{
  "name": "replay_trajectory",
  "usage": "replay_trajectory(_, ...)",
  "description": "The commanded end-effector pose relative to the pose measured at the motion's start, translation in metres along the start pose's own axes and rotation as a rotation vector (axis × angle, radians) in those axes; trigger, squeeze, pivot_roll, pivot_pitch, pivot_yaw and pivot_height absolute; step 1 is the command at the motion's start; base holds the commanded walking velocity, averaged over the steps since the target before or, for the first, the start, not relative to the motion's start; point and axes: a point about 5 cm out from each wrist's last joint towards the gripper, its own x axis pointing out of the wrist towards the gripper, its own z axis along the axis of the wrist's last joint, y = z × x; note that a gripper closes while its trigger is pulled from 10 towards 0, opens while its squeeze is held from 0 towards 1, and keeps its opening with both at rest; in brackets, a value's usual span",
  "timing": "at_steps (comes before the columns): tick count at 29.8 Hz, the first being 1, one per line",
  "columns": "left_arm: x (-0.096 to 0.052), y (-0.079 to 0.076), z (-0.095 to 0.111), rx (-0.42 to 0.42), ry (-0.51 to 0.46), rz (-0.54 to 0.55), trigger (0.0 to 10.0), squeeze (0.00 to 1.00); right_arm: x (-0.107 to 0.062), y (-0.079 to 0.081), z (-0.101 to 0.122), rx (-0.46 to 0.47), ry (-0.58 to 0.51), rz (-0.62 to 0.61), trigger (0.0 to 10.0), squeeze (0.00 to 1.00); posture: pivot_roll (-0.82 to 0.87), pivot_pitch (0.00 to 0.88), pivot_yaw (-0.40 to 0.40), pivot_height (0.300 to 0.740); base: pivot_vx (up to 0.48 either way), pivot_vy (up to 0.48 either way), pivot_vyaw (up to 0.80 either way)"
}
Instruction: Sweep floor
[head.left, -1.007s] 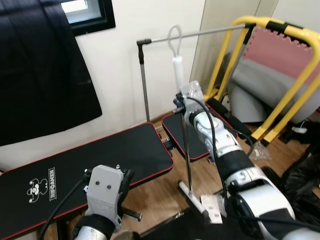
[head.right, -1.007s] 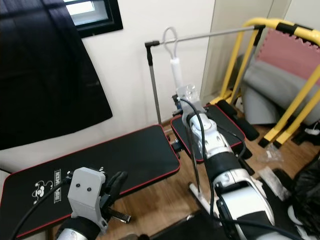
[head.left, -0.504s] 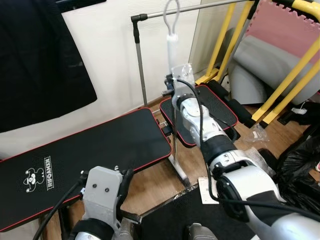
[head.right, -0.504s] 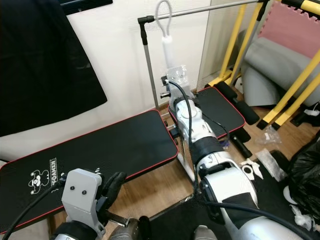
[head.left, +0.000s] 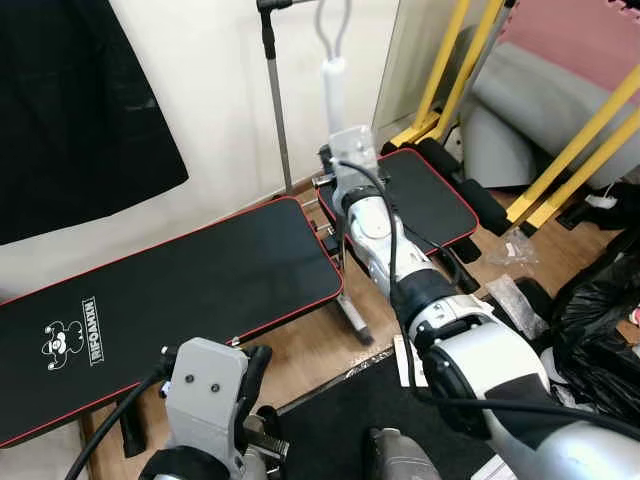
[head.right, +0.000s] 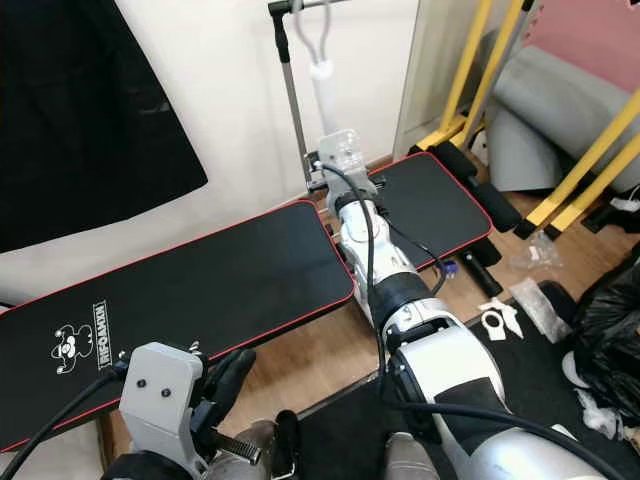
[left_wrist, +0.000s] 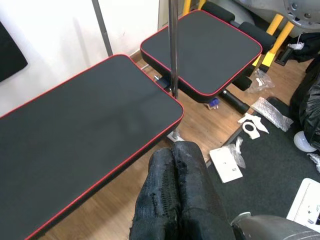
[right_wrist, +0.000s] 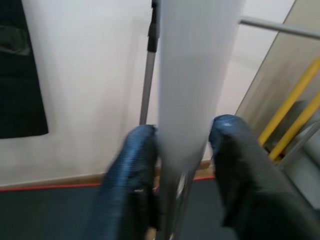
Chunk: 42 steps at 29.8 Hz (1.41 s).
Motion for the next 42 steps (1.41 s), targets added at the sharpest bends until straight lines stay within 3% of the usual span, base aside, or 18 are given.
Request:
replay_trajectory(1,-0.003,0.0,0.0,-0.006,0.019,0.03,10.0,0.0,-0.001,0.004,0.0,-0.031,-0.012,0.009,10.0,1.0,0.08,0.331,-0.061,0.74,0.0,0.0,0.0)
replay_trajectory(8,-0.001,0.0,0.0,-0.004,0.018,0.035,10.0,0.0,-0.001,0.006,0.001,-0.012,-0.035,0.062,10.0,1.0,0.07,0.319,-0.062,0.74,0.0,0.0,0.0)
replay_trajectory(9,0.0,0.0,0.0,-0.004,0.017,0.035,10.0,0.0,-0.001,0.004,0.001,-0.011,-0.039,0.06,10.0,0.85,0.07,0.312,-0.063,0.74,0.0,0.0,0.0)
replay_trajectory(11,0.001,0.0,0.0,-0.004,0.016,0.036,10.0,0.0,-0.001,0.002,0.001,-0.011,-0.042,0.057,10.0,0.85,0.07,0.312,-0.063,0.74,0.0,0.0,0.0)
replay_trajectory(12,0.002,0.0,0.0,-0.005,0.013,0.038,10.0,0.0,-0.002,-0.006,-0.002,-0.026,-0.045,0.029,10.0,0.0,0.06,0.305,-0.065,0.74,0.0,0.0,0.0)
replay_trajectory(18,0.004,0.0,0.0,-0.009,0.01,0.039,10.0,0.0,-0.004,-0.02,-0.016,-0.112,0.024,-0.029,10.0,0.0,0.05,0.301,-0.067,0.74,0.0,0.0,0.0)
replay_trajectory(22,0.005,0.0,0.0,-0.01,0.008,0.039,10.0,0.0,-0.003,-0.023,-0.019,-0.122,0.058,-0.034,10.0,0.0,0.05,0.299,-0.071,0.74,0.0,0.0,0.0)
replay_trajectory(29,0.006,0.0,0.0,-0.013,0.006,0.043,10.0,0.0,-0.004,-0.003,-0.024,-0.068,0.122,0.13,10.0,0.0,0.05,0.297,-0.079,0.74,0.0,0.0,0.0)
replay_trajectory(30,0.005,0.0,0.0,-0.012,0.005,0.044,10.0,0.0,-0.003,0.0,-0.022,-0.063,0.123,0.148,3.8,0.0,0.05,0.297,-0.079,0.74,0.0,0.0,0.0)
replay_trajectory(31,0.005,0.0,0.0,-0.012,0.005,0.046,10.0,0.0,-0.003,0.001,-0.02,-0.07,0.115,0.148,0.0,0.0,0.05,0.297,-0.079,0.74,0.0,0.0,0.0)
replay_trajectory(42,0.002,-0.001,0.0,-0.013,0.011,0.051,10.0,0.0,0.003,-0.007,-0.013,-0.125,0.1,0.08,0.0,0.0,0.06,0.309,-0.079,0.74,0.0,0.0,0.0)
